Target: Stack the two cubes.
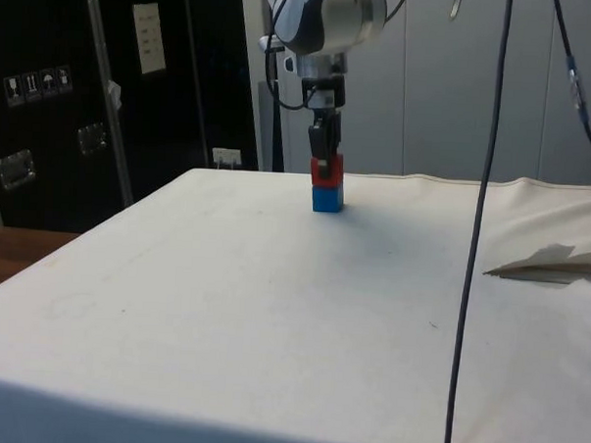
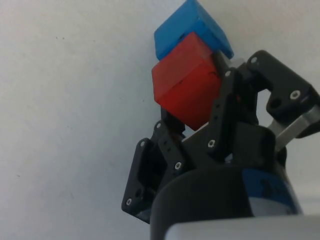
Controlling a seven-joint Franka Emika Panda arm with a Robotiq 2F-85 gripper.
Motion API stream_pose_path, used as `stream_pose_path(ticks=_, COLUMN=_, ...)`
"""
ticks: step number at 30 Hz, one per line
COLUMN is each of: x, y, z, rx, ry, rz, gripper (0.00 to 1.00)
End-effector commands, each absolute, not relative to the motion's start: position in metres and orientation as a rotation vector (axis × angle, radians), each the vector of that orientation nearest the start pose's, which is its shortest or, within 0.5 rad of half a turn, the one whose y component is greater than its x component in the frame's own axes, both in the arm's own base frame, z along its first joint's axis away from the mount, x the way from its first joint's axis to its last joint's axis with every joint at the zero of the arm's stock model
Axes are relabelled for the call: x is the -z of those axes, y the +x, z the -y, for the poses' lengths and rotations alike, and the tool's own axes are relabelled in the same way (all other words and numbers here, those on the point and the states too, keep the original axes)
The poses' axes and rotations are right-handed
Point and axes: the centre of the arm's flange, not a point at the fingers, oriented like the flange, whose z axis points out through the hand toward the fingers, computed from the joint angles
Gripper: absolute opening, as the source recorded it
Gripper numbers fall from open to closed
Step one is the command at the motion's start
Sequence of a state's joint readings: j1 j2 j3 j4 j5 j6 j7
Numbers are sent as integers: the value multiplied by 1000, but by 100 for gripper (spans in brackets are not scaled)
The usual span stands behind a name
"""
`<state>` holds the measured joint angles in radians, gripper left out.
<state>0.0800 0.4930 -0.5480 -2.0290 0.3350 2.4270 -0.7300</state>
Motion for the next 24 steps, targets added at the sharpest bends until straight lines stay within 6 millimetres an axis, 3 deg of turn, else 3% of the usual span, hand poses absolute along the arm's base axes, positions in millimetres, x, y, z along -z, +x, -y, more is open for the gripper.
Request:
stream_pose_path(ticks=1, x=-232, y=539, z=263, rx=-15, ry=-3157, rz=99, gripper=1)
stream_pose_path(ticks=6, x=-232, y=541, z=262, rx=-22, ry=-3162, rz=106, gripper=3)
stream_pose_path(ticks=9, x=-232, y=540, z=263, rx=-28, ry=-3167, rz=103, gripper=26)
stream_pose_path(ticks=10, x=-231, y=540, z=262, rx=-25, ry=-3163, rz=107, gripper=26)
stream_pose_path(ticks=13, x=-231, y=541, z=262, rx=-26, ry=-3164, rz=107, gripper=55)
stream_pose_path(ticks=15, x=-231, y=541, z=262, rx=-27, ry=-3165, rz=110, gripper=80)
stream_pose_path(ticks=16, x=-231, y=541, z=262, rx=-27, ry=-3165, rz=109, gripper=97)
stream_pose_path(ticks=24, x=-231, y=541, z=262, rx=-27, ry=-3166, rz=110, gripper=100)
